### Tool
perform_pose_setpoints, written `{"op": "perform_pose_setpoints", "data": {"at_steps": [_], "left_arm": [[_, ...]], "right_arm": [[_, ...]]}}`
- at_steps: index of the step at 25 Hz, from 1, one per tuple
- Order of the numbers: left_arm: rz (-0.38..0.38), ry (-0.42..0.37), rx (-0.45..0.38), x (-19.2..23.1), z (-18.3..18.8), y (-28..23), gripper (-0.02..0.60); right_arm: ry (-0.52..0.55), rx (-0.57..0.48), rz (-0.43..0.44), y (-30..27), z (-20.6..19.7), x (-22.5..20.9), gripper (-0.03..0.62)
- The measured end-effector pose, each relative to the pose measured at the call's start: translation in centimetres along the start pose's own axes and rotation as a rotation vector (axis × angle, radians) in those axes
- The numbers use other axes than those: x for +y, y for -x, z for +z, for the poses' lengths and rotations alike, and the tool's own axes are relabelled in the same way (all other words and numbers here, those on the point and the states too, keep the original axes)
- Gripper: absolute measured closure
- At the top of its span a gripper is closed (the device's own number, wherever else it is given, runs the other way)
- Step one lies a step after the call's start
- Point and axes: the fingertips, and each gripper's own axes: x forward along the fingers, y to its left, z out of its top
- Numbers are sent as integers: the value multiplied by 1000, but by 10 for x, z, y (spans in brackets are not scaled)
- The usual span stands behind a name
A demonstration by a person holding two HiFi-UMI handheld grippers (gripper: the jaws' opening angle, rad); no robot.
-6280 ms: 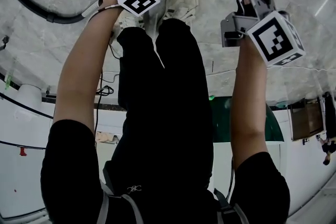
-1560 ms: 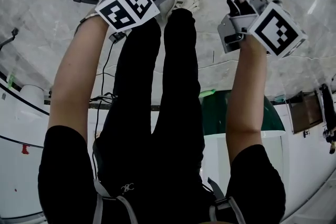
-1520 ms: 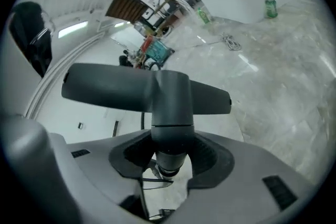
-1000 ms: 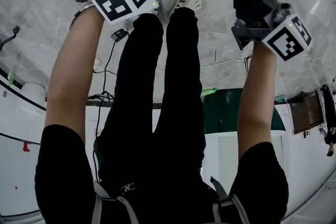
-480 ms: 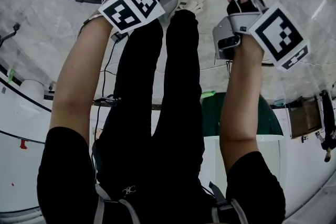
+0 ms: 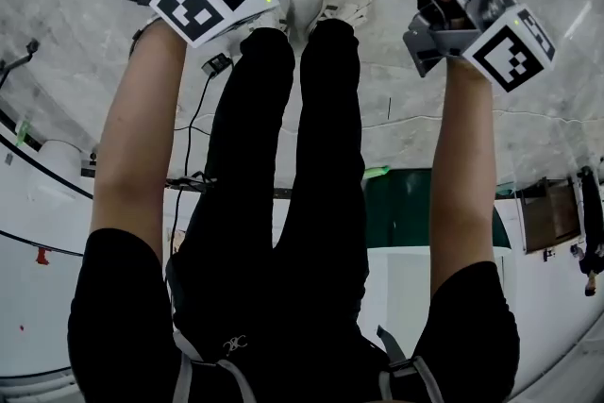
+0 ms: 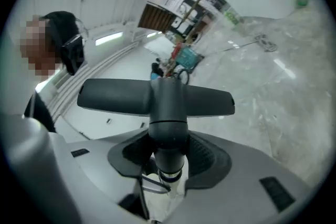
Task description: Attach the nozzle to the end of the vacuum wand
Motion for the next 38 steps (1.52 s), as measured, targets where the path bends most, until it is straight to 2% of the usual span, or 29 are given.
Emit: {"op": "perform_pose_setpoints", "data": {"at_steps": [3, 5, 7, 8, 9, 11, 13, 15, 17, 19, 21, 25, 28, 30, 32, 34, 38], "left_arm": [[10, 9, 30, -1, -2, -17, 413], [5, -21, 66, -2, -8, -29, 413], [10, -60, 94, -4, -15, -38, 411], [9, -64, 95, -4, -17, -40, 411], [0, -55, 87, -4, -17, -39, 411], [-38, -31, 61, 0, -14, -34, 410], [-69, -25, 38, 3, -7, -32, 406], [-80, -18, 27, 3, -4, -35, 405], [-77, -1, 31, 1, -8, -42, 405], [-54, 0, 46, 4, -12, -54, 405], [-18, 16, 55, 10, -15, -71, 405], [62, 66, 96, 5, -38, -103, 400], [177, -8, 160, 21, -60, -101, 399], [195, -36, 196, 21, -77, -94, 399], [169, 34, 180, 17, -86, -87, 399], [141, 116, 141, 16, -87, -80, 400], [131, 257, 49, 26, -78, -70, 402]], "right_arm": [[-155, -53, -325, 13, -11, -32, 408], [-233, -64, -544, 16, -23, -50, 408], [-291, -95, -683, 17, -33, -61, 408], [-295, -113, -701, 16, -34, -62, 408], [-276, -125, -676, 14, -33, -60, 408], [-187, -121, -521, 6, -25, -49, 408], [-88, -102, -308, 0, -19, -40, 408], [-60, -95, -129, -1, -20, -38, 408], [-77, -77, -71, 0, -28, -45, 408], [-105, -63, -98, 0, -31, -60, 409], [-182, -73, -182, 5, -38, -88, 410], [-461, -104, -442, 28, -80, -155, 410], [-622, -85, -655, 39, -115, -205, 410], [-703, -50, -755, 43, -138, -228, 410], [-757, -9, -815, 38, -156, -247, 410], [-784, 20, -839, 25, -165, -261, 410], [-752, 59, -811, -13, -164, -268, 410]]}}
